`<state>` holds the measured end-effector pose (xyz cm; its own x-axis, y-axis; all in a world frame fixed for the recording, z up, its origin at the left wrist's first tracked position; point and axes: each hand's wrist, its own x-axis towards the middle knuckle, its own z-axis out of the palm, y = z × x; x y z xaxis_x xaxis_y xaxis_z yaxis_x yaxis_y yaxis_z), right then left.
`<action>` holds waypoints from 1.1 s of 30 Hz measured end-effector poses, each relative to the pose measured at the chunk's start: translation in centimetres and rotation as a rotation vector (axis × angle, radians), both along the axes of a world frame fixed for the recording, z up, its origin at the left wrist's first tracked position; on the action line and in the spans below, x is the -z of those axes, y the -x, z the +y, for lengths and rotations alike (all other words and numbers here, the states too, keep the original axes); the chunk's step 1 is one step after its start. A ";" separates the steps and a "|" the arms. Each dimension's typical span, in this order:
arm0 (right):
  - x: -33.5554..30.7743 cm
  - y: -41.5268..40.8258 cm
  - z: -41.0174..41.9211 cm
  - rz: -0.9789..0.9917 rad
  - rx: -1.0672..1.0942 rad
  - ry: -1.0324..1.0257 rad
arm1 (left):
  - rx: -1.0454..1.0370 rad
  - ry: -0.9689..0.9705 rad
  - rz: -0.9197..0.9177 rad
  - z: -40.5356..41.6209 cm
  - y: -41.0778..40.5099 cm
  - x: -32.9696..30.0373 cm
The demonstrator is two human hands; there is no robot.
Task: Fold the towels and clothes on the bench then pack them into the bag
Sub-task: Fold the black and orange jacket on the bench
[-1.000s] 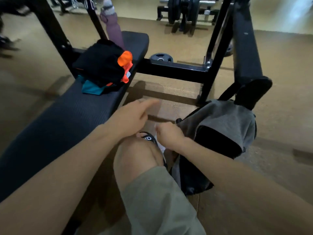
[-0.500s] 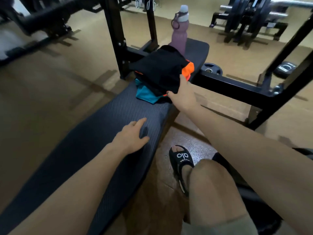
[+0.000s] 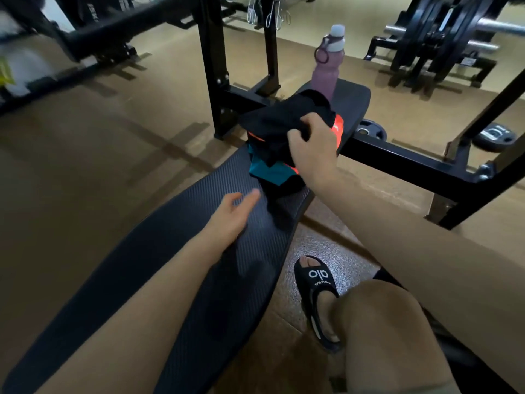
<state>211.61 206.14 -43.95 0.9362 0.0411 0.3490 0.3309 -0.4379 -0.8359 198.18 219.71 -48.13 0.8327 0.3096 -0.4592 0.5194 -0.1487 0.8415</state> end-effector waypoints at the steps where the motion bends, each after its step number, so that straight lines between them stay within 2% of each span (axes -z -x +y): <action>1: -1.3 2.4 0.7 -0.108 -0.091 -0.013 | -0.081 0.140 -0.009 0.0 0.2 -1.2; 3: -3.1 7.6 1.8 -0.272 -0.296 0.021 | -0.148 0.520 -0.097 0.4 1.5 -3.8; 4: -3.6 10.2 2.2 -0.305 -0.419 0.058 | -0.171 0.644 -0.168 0.7 2.5 -5.0; 6: -4.0 15.0 2.7 -0.276 -0.682 0.165 | -0.226 0.765 -0.257 1.0 4.7 -6.5; 8: -3.5 18.3 2.5 -0.159 -0.855 0.236 | -0.294 0.779 -0.267 1.2 7.1 -7.1; 10: -2.4 20.0 1.9 -0.009 -0.908 0.222 | -0.338 0.702 -0.223 1.9 9.6 -6.9; 12: -1.3 21.0 1.2 0.145 -0.883 0.147 | -0.383 0.653 -0.182 2.9 12.5 -6.9; 14: 0.0 21.3 0.6 0.213 -0.782 0.111 | -0.419 0.633 -0.156 4.4 15.4 -6.6; 16: 2.1 20.8 0.1 0.212 -0.645 0.220 | -0.448 0.602 -0.119 5.9 18.5 -6.2; 18: 4.0 20.4 -0.1 0.330 -0.623 0.397 | -0.477 0.482 -0.025 7.7 21.3 -5.4; 20: 5.9 20.7 0.5 0.465 -0.709 0.631 | -0.463 0.271 0.096 9.5 23.7 -4.2; 22: 7.4 21.9 1.6 0.403 -0.726 0.863 | -0.424 0.022 0.183 11.0 25.9 -3.1; 23: 7.7 22.5 2.2 0.341 -0.703 0.902 | -0.403 -0.122 0.213 11.8 27.0 -2.6; 25: 7.5 23.6 3.3 0.298 -0.659 0.750 | -0.346 -0.353 0.234 13.2 28.4 -1.3; 27: 6.6 24.6 4.1 0.325 -0.666 0.496 | -0.262 -0.453 0.213 13.7 29.2 -1.0; 29: 4.6 26.1 5.1 0.314 -0.733 0.310 | -0.089 -0.564 0.140 13.5 29.0 -0.8; 31: 2.7 27.7 6.0 0.313 -0.894 0.222 | 0.126 -0.642 0.034 12.3 28.3 -0.3; 33: 2.1 29.0 6.4 0.404 -1.154 0.291 | 0.349 -0.760 -0.011 10.9 27.6 0.6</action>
<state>182.62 212.56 -46.10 0.3411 0.9332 -0.1134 0.3869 -0.2493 -0.8878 170.58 230.62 -48.73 0.9411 0.2557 -0.2212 0.3312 -0.8282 0.4520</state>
